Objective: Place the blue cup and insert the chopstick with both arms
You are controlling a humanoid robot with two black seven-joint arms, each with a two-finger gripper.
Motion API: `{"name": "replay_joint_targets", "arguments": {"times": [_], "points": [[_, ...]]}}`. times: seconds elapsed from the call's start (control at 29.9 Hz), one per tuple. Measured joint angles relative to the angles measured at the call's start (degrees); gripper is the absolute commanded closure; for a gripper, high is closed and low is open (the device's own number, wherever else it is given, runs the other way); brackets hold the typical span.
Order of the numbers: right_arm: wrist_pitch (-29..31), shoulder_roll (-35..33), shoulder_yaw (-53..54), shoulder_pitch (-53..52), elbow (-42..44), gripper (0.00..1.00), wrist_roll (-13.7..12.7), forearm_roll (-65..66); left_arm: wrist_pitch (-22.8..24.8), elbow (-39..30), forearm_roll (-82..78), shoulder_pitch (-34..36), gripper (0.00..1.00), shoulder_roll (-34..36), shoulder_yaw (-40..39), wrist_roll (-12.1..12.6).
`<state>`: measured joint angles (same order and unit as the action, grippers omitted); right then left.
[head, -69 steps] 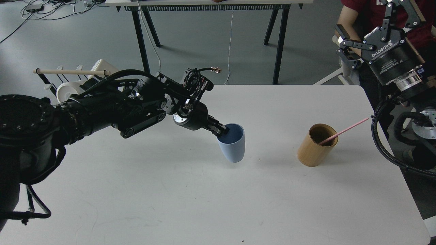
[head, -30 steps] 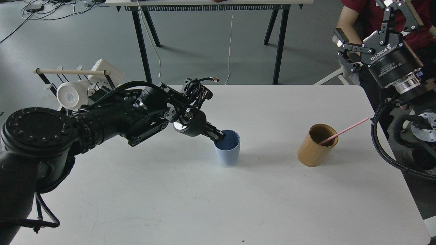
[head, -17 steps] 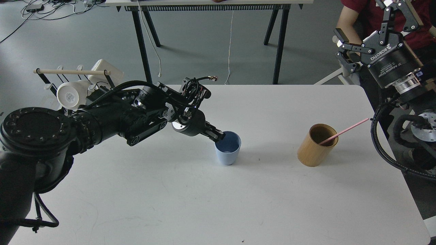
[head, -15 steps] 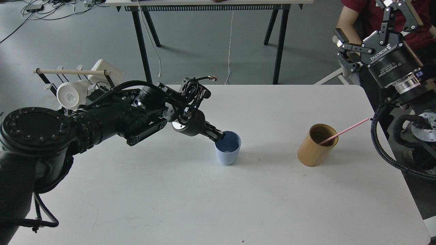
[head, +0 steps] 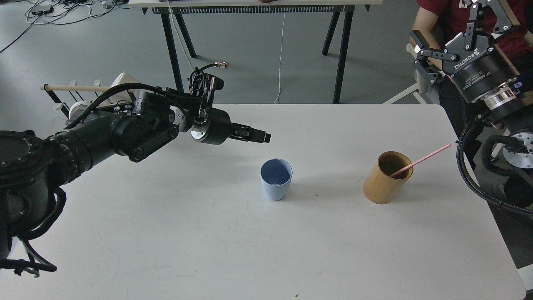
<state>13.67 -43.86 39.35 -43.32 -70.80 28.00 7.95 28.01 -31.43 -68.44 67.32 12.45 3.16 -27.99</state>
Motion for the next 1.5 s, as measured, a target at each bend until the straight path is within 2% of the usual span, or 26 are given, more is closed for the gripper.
{"name": "replay_joint_targets", "arguments": {"times": [0.17,0.43,0.5,0.63,0.87,1.24,1.5], "points": [[-10.5,-3.5,0.1,-3.8,-1.9,0.02,0.0,6.7,0.0,-5.9,7.4,-3.3,0.02,7.5,-9.6,0.0],[-37.6,-12.8,-6.1,-4.1,-5.4,0.04,0.0,34.6,0.0,-16.8,26.3,-13.9,0.02,15.9,-33.3,0.0],[-40.5,-16.3,-8.9,-3.4,-7.4,0.04,0.0,38.3,0.0,-19.2,29.9,-16.5,0.02,16.1,-39.1,0.0],[-41.6,-21.6,-11.4,0.8,-11.5,0.05,0.0,41.0,0.0,-21.0,35.4,-20.3,0.02,15.5,-46.0,0.0],[-41.7,-23.0,-11.7,10.3,-12.5,0.08,0.0,47.4,0.0,-21.3,37.5,-23.8,0.02,13.6,-47.3,0.0],[-41.7,-18.3,-11.6,21.7,-11.8,0.1,0.0,48.0,0.0,-21.3,37.6,-25.5,0.02,13.5,-47.4,0.0],[-41.7,-11.1,-11.5,24.1,-6.0,0.13,0.0,47.9,0.0,-21.3,37.5,-26.5,0.01,13.4,-47.3,0.0]]}}
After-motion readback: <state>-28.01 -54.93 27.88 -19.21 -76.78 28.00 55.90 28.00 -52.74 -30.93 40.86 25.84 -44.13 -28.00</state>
